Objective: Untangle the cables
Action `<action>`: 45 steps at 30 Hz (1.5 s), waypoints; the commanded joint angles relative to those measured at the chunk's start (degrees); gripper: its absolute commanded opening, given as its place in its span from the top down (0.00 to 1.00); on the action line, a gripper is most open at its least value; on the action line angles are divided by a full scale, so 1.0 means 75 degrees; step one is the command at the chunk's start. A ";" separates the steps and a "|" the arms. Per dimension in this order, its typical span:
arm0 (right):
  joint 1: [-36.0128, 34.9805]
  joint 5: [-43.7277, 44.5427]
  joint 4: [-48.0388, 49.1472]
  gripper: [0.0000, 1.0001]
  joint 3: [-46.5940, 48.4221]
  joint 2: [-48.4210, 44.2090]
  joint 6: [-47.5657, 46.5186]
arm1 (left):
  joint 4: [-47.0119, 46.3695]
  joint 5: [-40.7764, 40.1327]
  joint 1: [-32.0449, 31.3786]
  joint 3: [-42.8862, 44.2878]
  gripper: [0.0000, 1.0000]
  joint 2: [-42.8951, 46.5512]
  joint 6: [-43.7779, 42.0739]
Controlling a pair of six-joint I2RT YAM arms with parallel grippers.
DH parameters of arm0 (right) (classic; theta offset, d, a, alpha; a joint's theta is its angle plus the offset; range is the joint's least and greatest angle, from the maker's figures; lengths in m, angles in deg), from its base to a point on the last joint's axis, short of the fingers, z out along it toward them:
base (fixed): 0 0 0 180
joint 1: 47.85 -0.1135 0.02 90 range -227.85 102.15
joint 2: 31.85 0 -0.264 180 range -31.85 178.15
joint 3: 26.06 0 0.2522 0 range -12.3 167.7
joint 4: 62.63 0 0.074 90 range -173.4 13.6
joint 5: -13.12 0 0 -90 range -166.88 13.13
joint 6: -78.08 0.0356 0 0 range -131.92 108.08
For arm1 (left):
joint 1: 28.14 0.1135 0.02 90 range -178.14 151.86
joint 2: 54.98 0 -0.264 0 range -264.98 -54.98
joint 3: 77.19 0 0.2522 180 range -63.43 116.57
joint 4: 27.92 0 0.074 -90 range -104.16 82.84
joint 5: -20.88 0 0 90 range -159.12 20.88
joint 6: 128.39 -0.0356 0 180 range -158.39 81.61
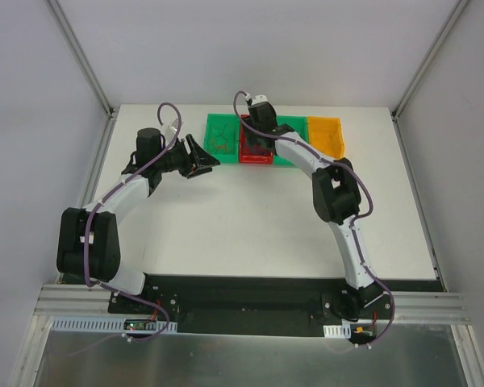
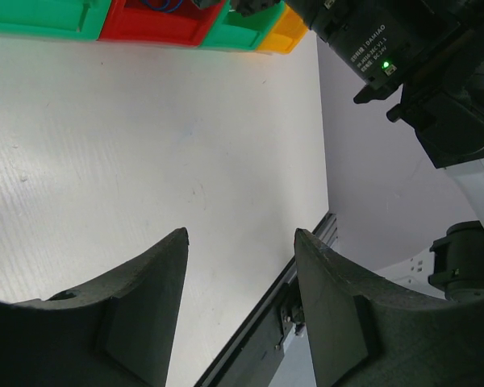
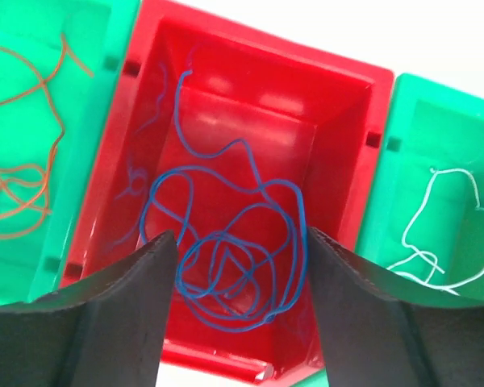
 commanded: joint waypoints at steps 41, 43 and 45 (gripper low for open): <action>-0.0411 -0.3432 0.4245 0.04 -1.6225 -1.8423 0.5100 | -0.3831 -0.1110 -0.2538 -0.6119 0.27 0.9005 -0.0837; -0.0422 -0.3304 0.4517 0.04 -1.6578 -1.8564 0.5217 | -0.3738 -0.1134 -0.2538 -0.6600 0.25 0.9650 -0.0825; -0.0411 -0.3256 0.4764 0.04 -1.6918 -1.8623 0.5276 | -0.3307 -0.1263 -0.2538 -0.6719 0.25 1.0073 -0.0906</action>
